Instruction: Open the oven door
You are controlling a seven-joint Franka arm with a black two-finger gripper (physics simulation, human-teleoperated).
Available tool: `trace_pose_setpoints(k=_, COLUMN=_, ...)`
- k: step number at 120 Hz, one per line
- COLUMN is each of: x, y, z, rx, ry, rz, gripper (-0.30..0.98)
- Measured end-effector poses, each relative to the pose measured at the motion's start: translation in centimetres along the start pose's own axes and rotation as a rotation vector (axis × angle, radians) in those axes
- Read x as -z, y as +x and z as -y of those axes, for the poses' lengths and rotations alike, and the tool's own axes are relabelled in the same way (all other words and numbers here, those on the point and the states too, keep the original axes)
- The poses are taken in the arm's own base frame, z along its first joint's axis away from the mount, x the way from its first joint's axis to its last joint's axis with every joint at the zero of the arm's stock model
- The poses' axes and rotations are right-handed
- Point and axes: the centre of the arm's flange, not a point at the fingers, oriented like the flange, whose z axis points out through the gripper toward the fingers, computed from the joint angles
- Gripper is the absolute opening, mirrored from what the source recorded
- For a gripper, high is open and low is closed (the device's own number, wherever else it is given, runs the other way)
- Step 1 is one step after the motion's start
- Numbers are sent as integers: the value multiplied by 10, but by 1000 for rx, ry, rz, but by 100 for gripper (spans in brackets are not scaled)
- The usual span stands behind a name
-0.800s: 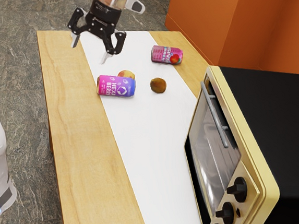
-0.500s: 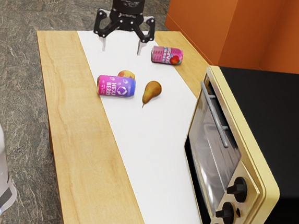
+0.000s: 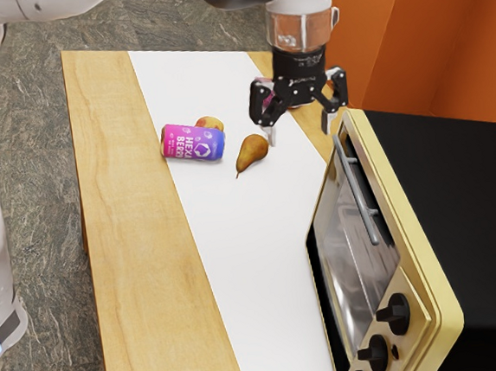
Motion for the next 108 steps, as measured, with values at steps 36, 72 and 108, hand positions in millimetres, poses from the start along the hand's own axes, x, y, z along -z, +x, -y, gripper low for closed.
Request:
trace_pose_setpoints(k=36, x=-18, y=-14, z=4, rx=19, ry=-70, rz=-31, gripper=69)
trace_pose_setpoints(k=72, x=-28, y=-7, z=-11, rx=8, ry=-117, rz=-49, gripper=69)
trace_pose_setpoints(k=108, x=-34, y=5, z=-26, rx=-19, ry=-139, rz=-43, gripper=69)
